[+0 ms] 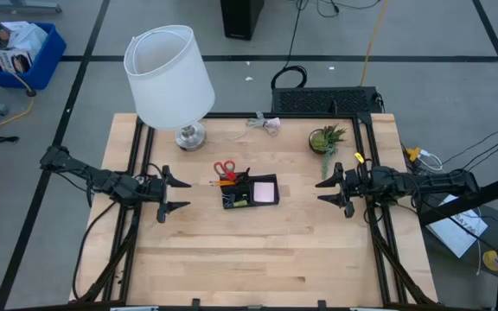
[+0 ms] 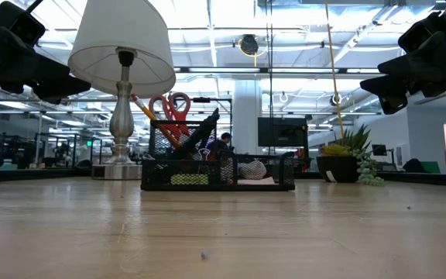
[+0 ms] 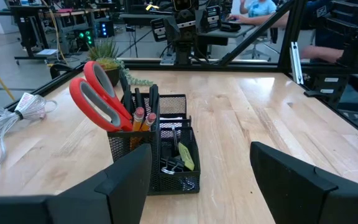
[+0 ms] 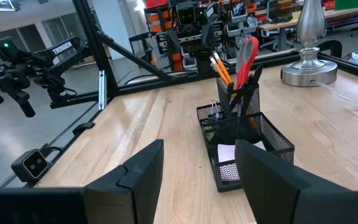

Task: Pick and place office supplies into organizer
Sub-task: Return to Home Position

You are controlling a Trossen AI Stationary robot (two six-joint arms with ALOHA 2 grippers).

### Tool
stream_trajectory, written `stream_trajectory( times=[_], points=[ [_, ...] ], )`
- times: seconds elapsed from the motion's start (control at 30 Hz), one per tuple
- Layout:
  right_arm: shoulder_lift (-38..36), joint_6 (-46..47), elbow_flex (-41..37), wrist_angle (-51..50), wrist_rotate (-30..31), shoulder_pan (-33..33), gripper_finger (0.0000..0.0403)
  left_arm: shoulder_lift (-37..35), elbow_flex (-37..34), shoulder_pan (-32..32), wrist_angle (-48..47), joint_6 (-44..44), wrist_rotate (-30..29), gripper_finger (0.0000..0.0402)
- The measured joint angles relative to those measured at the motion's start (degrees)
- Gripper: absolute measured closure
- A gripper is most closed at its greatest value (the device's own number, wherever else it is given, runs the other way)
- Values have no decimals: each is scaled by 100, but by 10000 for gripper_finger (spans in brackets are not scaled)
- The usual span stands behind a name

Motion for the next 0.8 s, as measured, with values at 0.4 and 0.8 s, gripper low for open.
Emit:
stream_trajectory(
  times=[0.4, 0.8],
  points=[
    [0, 1, -1, 0, 0, 0, 209, 1, 0, 0, 1, 0, 0, 128],
    [0, 0, -1, 0, 0, 0, 213, 1, 0, 0, 1, 0, 0, 128]
  ],
)
